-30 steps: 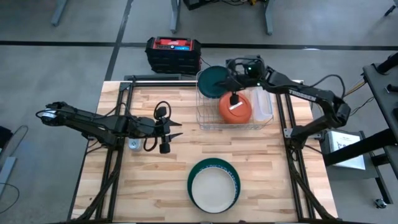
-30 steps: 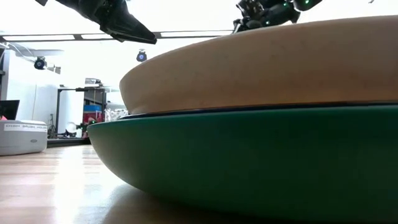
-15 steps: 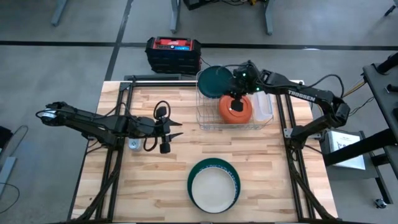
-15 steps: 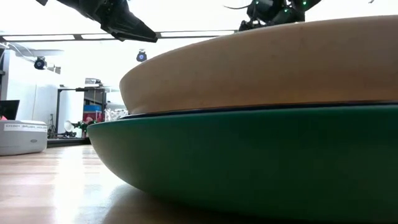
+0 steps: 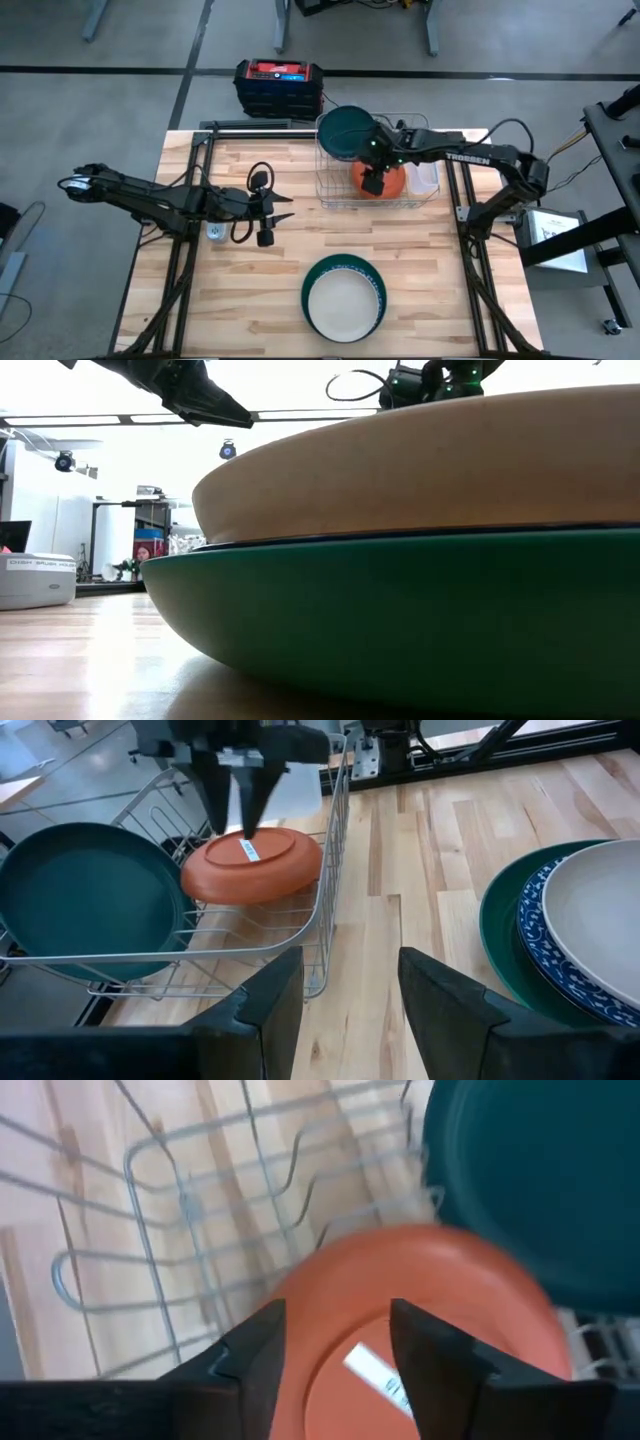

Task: Sort dishes
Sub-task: Put the orange plate in the dish rack

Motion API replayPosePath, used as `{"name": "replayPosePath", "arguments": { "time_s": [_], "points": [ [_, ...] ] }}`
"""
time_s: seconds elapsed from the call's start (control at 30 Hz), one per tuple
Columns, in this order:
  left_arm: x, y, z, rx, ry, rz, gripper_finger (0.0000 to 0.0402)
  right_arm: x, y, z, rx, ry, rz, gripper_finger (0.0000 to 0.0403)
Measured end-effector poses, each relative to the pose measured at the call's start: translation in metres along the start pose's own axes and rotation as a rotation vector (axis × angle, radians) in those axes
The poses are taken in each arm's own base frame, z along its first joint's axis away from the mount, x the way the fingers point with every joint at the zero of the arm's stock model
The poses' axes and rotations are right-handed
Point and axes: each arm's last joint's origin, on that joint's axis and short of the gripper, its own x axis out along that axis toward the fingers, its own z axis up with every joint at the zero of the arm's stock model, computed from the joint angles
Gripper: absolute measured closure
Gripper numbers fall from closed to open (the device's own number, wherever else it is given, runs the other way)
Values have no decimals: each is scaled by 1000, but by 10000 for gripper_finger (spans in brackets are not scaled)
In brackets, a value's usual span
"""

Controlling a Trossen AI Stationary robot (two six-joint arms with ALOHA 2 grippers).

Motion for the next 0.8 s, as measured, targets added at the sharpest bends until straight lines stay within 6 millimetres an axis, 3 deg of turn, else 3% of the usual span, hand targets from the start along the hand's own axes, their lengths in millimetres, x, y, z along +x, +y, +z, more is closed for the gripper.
{"name": "replayPosePath", "arguments": {
  "time_s": [0.23, 0.43, 0.6, 0.8],
  "points": [
    [8, -3, -3, 19, 22, -1, 246, 1, -1, -3, 107, 27, 0, 192],
    [15, -6, -2, 62, -2, 2, 246, 25, 12, -2, 121, 98, 23, 175],
    [16, -6, 3, 66, -13, 3, 246, 42, 16, 4, 136, 138, -24, 172],
    [16, -6, 3, 67, -12, 3, 246, 44, 19, 14, 119, 139, -100, 180]
  ]
}}
